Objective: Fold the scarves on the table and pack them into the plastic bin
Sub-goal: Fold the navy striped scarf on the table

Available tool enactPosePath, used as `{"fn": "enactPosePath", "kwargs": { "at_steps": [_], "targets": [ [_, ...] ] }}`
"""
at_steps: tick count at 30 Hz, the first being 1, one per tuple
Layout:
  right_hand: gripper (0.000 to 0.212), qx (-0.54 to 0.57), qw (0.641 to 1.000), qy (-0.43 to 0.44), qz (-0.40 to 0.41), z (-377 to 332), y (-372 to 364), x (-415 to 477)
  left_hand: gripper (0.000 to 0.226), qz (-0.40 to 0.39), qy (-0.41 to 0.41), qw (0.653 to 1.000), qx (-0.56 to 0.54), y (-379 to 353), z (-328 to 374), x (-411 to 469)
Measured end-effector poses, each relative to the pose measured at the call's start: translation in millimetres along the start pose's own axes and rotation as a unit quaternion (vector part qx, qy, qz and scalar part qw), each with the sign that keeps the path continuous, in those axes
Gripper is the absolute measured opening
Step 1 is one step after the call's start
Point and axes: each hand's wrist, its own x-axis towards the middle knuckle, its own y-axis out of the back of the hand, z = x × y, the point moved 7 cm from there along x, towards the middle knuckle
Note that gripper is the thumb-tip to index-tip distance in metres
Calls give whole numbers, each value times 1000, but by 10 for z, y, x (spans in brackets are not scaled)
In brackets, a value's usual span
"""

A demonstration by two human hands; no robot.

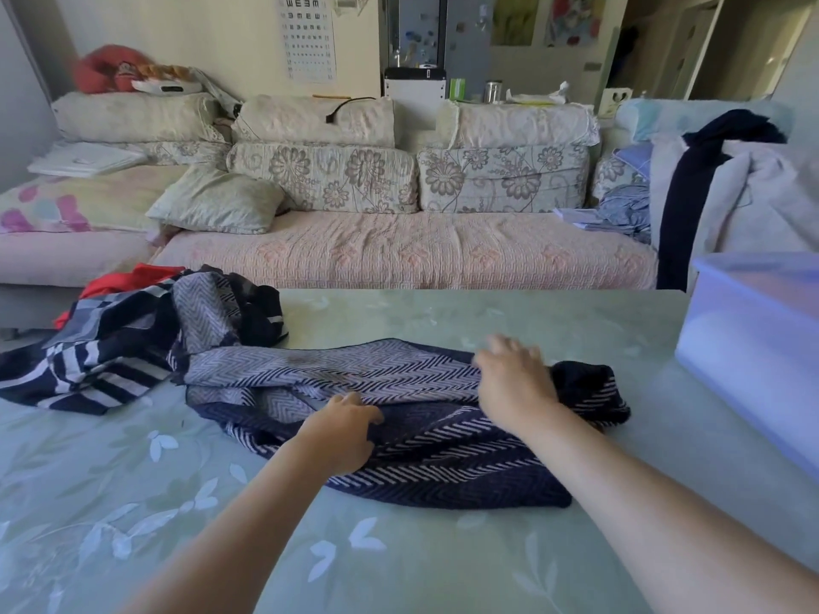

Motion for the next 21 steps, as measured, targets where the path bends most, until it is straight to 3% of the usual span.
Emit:
{"fn": "enactPosePath", "kwargs": {
  "at_steps": [2,4,11,13,16,19,21],
  "targets": [
    [55,109,987,114,-38,-297,-166,-1,54,-3,-18,1000,-6,-32,38,12],
    [72,117,974,167,-102,-434,-403,0,59,-10,-23,1000,-19,-51,34,34],
    [68,126,971,144,-145,-247,-600,150,50,10,-2,1000,-12,-2,-46,150],
    [58,115,981,104,-117,-87,-507,144,54,7,3,1000,0,8,-37,177],
    [31,-27,997,-30,-67,365,-299,120,54,16,10,1000,22,54,-17,211],
    [35,-120,961,-214,-130,964,-162,-15,45,33,9,997,68,101,16,228],
    [37,-147,934,-263,-191,1139,-205,-111,33,55,-1,993,101,142,85,226]
  ]
}}
